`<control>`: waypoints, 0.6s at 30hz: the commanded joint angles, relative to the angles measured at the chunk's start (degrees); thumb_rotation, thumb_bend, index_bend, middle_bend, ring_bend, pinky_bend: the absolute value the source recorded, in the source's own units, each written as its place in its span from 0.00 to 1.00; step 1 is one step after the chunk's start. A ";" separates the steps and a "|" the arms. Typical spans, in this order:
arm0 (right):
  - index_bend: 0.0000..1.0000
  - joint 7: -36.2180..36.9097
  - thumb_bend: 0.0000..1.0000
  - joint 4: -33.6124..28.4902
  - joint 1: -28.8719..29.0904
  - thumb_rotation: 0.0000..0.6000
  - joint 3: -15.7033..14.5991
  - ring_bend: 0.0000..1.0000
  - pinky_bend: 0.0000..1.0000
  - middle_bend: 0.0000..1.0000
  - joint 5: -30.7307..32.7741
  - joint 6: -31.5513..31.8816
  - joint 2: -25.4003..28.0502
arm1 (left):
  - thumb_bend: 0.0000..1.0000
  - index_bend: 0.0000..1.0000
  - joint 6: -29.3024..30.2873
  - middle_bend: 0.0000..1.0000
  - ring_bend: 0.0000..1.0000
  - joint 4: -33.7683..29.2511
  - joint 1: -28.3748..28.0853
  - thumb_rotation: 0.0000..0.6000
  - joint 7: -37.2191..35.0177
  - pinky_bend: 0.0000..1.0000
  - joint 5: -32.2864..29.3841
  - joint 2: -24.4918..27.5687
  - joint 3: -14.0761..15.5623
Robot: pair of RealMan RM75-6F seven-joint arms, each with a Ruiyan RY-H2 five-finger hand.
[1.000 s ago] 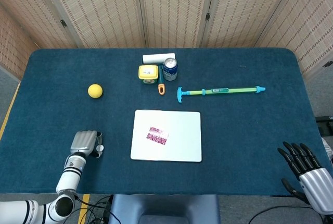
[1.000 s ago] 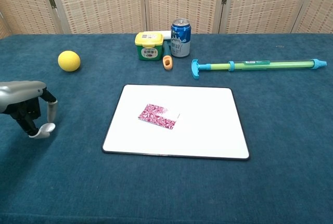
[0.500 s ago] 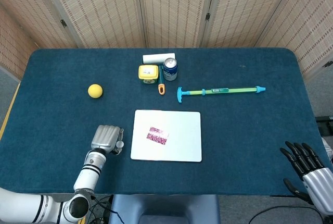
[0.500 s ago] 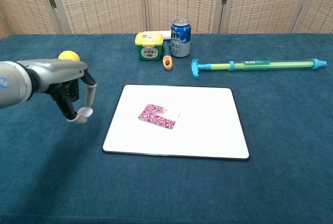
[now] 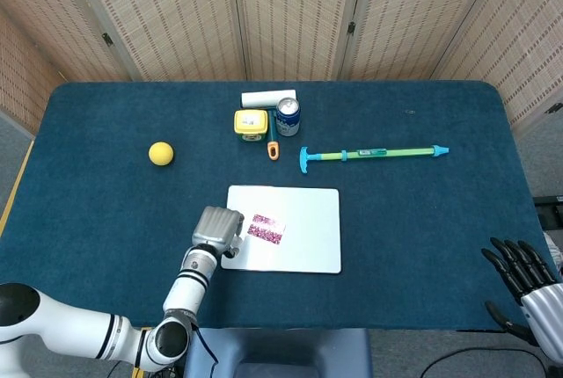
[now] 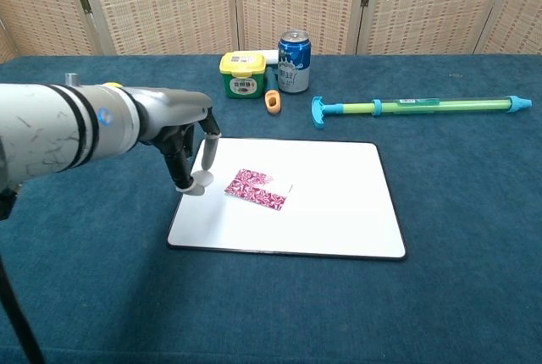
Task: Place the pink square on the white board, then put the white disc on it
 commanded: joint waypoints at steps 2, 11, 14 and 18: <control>0.00 0.56 0.24 0.11 -0.09 1.00 0.10 0.00 0.00 0.00 0.27 0.22 0.16 | 0.28 0.61 -0.94 1.00 1.00 1.31 -1.80 1.00 0.81 1.00 -1.64 -1.18 -0.60; 0.00 2.18 0.24 0.38 -0.52 1.00 0.49 0.00 0.00 0.00 1.47 0.84 0.39 | 0.28 0.61 -4.69 1.00 1.00 6.04 -5.19 1.00 0.53 1.00 -4.25 -3.19 -2.00; 0.00 2.45 0.24 0.23 -0.42 1.00 0.70 0.00 0.00 0.00 2.12 0.38 0.47 | 0.28 0.61 -6.29 1.00 1.00 7.93 -6.37 1.00 0.35 1.00 -5.01 -3.73 -2.51; 0.00 2.90 0.24 0.05 -0.36 1.00 1.00 0.00 0.00 0.00 2.91 0.06 0.64 | 0.28 0.61 -7.96 1.00 1.00 9.87 -7.80 1.00 0.25 1.00 -5.96 -4.24 -2.83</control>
